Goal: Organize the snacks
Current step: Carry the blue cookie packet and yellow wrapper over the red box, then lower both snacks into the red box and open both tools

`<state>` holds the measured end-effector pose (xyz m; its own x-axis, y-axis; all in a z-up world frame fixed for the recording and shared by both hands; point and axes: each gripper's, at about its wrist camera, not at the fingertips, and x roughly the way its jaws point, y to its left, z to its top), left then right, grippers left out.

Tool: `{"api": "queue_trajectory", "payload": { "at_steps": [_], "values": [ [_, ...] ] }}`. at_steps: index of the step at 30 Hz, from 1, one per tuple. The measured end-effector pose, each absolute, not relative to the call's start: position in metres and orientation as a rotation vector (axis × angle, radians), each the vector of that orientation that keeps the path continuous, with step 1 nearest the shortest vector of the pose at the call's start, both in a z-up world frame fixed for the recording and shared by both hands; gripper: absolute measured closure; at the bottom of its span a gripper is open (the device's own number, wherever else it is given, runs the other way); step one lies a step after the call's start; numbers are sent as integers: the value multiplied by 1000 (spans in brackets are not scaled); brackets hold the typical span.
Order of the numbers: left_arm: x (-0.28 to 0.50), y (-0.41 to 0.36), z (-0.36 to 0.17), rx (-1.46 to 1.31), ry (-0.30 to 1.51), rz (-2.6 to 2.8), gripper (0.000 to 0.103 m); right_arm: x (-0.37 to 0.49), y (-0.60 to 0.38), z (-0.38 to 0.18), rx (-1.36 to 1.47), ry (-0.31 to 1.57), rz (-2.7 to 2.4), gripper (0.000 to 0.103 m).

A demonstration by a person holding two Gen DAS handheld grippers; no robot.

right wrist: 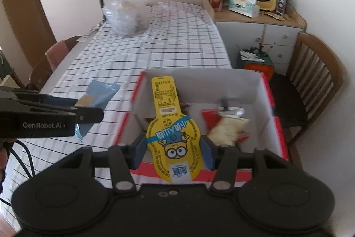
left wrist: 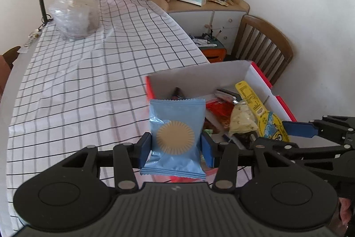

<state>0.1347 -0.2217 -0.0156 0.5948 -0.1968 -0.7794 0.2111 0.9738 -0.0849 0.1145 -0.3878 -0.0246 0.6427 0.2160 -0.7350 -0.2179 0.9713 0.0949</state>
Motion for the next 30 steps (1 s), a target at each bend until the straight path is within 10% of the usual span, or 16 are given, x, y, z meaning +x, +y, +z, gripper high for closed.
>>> {"api": "queue_trajectory", "payload": {
  "at_steps": [30],
  "values": [
    [207, -312, -119, 111, 1093, -208, 56, 179, -452, -112, -7, 979, 162, 51]
  ]
}}
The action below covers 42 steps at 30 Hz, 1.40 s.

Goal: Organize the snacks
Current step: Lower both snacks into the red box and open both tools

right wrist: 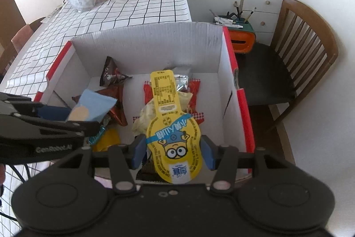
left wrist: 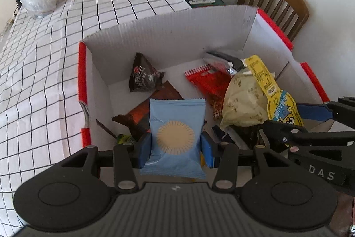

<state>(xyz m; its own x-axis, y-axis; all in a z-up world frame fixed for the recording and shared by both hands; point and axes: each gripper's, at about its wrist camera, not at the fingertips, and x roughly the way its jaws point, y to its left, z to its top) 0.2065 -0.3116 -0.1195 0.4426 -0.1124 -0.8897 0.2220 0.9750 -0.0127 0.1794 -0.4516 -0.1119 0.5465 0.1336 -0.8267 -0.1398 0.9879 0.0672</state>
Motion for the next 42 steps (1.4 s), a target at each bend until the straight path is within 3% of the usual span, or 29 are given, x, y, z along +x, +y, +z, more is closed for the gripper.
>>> {"api": "queue_trajectory", "payload": {
  "at_steps": [8, 14, 16, 20, 27, 32, 42],
  "values": [
    [205, -312, -131, 107, 1111, -191, 56, 179, -452, -114, -10, 979, 173, 51],
    [199, -309, -126, 78, 1084, -195, 51, 177, -451, -114, -12, 986, 183, 50],
    [196, -308, -122, 72, 1069, -197, 45, 175, -450, -111, -12, 980, 186, 48],
    [189, -304, -110, 54, 1033, -206, 44, 169, -449, -104, 0, 958, 187, 42],
    [177, -290, -90, 25, 973, -215, 40, 156, -443, -85, 5, 921, 203, 39],
    [166, -280, -71, 7, 922, -226, 39, 144, -441, -66, 26, 875, 209, 28],
    [141, -268, -38, -17, 814, -251, 27, 117, -439, -34, 42, 793, 222, 12]
  ]
}}
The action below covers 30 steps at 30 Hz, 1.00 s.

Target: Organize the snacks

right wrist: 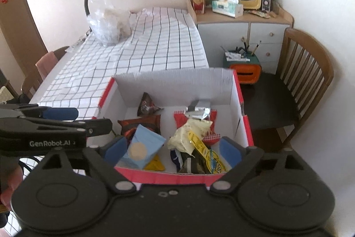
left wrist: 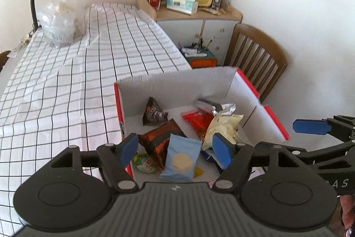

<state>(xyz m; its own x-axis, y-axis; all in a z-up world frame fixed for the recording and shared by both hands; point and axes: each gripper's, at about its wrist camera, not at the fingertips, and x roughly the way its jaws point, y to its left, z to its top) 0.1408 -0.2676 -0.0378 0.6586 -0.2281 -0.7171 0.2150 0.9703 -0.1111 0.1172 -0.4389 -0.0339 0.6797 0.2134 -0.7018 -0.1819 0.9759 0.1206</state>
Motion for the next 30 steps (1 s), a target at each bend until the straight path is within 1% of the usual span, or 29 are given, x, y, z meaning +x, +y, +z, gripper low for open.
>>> {"api": "queue_trajectory", "payload": {
  "at_steps": [3, 6, 11, 13, 17, 19, 25, 30],
  "values": [
    [132, -265, -30, -22, 787, -259, 24, 111, -440, -28, 47, 776, 214, 11],
    [124, -263, -25, -20, 765, -260, 20, 105, -442, -24, 56, 755, 212, 1],
    [113, -257, -22, -21, 742, -243, 19, 94, -446, -20, 71, 714, 209, 0],
    [109, -254, -21, -29, 736, -240, 13, 91, -448, -20, 76, 705, 205, 0],
    [100, -251, -19, -39, 719, -232, 10, 84, -451, -21, 97, 683, 202, 0],
    [96, -251, -18, -41, 714, -227, 5, 79, -452, -21, 108, 667, 207, 0],
    [86, -250, -15, -50, 709, -213, 4, 68, -451, -21, 97, 580, 223, 0],
    [78, -248, -13, -62, 703, -187, 4, 62, -449, -20, 84, 560, 225, 0]
  ]
}}
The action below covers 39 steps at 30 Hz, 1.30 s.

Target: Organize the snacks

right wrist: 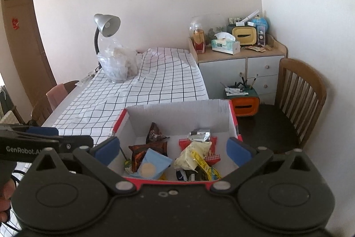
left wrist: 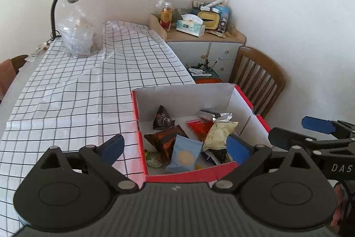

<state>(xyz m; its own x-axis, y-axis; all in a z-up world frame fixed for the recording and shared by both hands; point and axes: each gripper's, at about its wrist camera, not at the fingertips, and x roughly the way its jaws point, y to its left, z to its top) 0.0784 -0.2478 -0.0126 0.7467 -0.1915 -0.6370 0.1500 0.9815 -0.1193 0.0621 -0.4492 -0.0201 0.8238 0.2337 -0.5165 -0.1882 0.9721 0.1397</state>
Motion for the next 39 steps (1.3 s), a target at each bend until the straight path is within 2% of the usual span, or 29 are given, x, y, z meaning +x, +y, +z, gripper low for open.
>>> {"api": "queue_trajectory", "payload": {
  "at_steps": [39],
  "values": [
    [72, -243, -12, -52, 725, -130, 4, 63, -439, -25, 87, 619, 217, 0]
  ]
}}
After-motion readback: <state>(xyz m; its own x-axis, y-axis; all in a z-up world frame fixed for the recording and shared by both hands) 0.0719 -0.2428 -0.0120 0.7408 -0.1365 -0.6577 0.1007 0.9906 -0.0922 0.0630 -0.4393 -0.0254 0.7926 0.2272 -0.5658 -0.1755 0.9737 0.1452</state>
